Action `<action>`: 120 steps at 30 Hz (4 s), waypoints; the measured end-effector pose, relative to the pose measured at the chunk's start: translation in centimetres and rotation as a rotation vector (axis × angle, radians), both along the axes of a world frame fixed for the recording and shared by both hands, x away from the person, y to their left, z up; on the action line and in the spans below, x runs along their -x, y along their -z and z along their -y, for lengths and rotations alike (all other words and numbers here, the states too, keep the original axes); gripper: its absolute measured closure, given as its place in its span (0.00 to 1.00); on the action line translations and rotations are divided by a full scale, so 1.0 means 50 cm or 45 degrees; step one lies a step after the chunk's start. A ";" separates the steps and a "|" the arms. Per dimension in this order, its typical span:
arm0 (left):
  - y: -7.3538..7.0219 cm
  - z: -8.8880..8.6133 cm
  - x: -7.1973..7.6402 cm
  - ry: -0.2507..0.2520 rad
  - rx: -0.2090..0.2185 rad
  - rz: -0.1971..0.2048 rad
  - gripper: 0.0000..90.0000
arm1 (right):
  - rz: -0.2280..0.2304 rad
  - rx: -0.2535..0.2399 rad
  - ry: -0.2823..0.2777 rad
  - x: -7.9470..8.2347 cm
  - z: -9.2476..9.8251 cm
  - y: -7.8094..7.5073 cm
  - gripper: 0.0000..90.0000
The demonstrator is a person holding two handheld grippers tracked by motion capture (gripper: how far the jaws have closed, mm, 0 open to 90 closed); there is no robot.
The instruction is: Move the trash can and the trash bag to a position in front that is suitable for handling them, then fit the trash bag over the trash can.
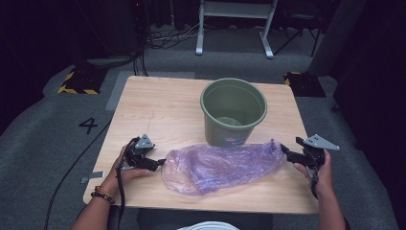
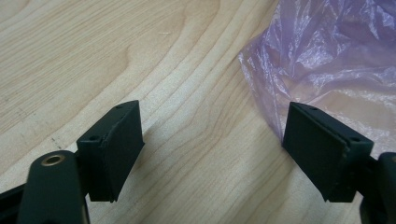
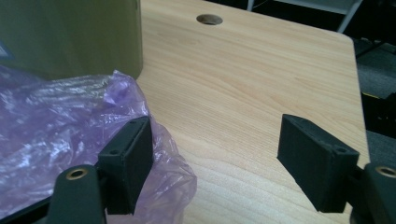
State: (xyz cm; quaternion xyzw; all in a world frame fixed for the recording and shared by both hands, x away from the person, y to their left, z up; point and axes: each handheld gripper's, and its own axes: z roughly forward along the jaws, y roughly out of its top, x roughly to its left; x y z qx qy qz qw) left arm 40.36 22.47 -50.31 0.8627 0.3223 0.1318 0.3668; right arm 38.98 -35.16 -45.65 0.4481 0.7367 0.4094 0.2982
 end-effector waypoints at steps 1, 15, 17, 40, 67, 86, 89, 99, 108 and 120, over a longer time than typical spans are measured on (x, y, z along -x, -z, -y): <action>0.000 0.002 0.001 -0.009 0.001 -0.002 0.21 | -0.004 -0.009 0.006 0.005 -0.002 -0.005 0.30; 0.000 0.001 0.007 -0.019 0.001 0.001 0.21 | 0.086 0.085 0.050 0.018 -0.023 -0.068 0.31; 0.000 0.002 0.007 -0.019 0.001 0.001 0.21 | 0.058 0.032 0.047 0.003 -0.019 -0.062 0.31; 0.001 0.002 0.008 -0.023 0.004 -0.001 0.21 | -0.165 0.063 -0.146 0.039 -0.125 0.071 0.21; 0.001 -0.006 0.008 0.024 0.001 0.001 0.21 | -0.255 0.012 -0.252 -0.014 -0.095 0.091 0.79; -0.023 -0.031 0.011 -0.071 0.033 0.062 0.22 | -0.044 -0.008 -0.325 0.012 -0.084 0.052 0.95; -0.054 -0.035 0.010 -0.084 0.143 0.093 0.22 | 0.021 -0.029 -0.342 0.021 -0.084 0.030 0.95; -0.118 0.005 0.024 0.017 0.208 0.152 0.21 | 0.194 -0.018 -0.428 0.039 -0.115 -0.050 0.95; -0.171 0.096 0.041 0.197 0.209 0.200 0.20 | 0.286 -0.004 -0.497 0.051 -0.150 -0.108 0.94; -0.205 0.207 0.060 0.402 0.158 0.244 0.19 | 0.397 0.021 -0.567 0.075 -0.184 -0.168 0.94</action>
